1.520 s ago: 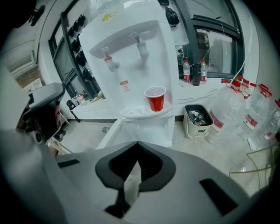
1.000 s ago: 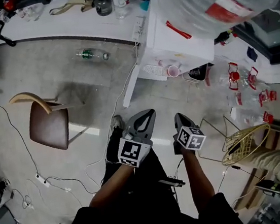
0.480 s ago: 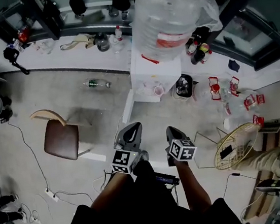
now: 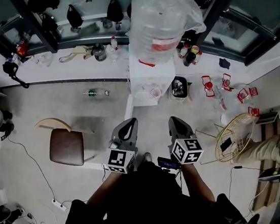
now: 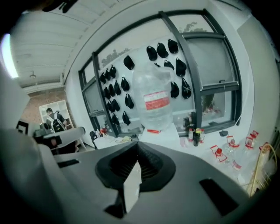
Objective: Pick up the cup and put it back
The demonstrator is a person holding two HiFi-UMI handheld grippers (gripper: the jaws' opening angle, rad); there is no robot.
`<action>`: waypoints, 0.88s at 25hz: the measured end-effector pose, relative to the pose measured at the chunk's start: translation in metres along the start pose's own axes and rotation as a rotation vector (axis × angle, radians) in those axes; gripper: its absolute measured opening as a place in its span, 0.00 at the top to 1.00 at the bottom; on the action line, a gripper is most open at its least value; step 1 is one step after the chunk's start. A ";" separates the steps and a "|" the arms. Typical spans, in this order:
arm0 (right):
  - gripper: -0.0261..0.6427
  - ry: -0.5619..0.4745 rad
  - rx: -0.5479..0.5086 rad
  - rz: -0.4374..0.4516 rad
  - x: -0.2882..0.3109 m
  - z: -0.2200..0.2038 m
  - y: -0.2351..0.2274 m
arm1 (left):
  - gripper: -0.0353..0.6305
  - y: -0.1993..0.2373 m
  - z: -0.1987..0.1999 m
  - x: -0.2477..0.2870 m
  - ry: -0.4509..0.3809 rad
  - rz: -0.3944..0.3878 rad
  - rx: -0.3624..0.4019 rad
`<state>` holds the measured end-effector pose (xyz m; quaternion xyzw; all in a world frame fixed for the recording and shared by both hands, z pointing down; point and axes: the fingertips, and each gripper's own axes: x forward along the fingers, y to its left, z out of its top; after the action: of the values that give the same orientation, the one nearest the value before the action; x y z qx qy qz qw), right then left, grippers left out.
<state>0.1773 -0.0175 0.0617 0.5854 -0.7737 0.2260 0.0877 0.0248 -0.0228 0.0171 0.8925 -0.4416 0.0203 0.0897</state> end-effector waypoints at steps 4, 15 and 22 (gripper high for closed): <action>0.97 -0.130 -0.057 -0.004 -0.033 0.034 0.035 | 0.94 -0.001 0.027 -0.023 -0.065 -0.017 0.000; 0.97 -0.188 -0.057 -0.002 -0.061 0.034 0.061 | 0.94 0.000 0.029 -0.045 -0.098 -0.011 -0.014; 0.97 -0.201 -0.059 -0.020 -0.065 0.039 0.058 | 0.94 -0.002 0.032 -0.046 -0.100 -0.030 0.004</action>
<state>0.1465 0.0335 -0.0132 0.6098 -0.7791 0.1423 0.0289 -0.0034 0.0085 -0.0202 0.8990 -0.4321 -0.0248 0.0663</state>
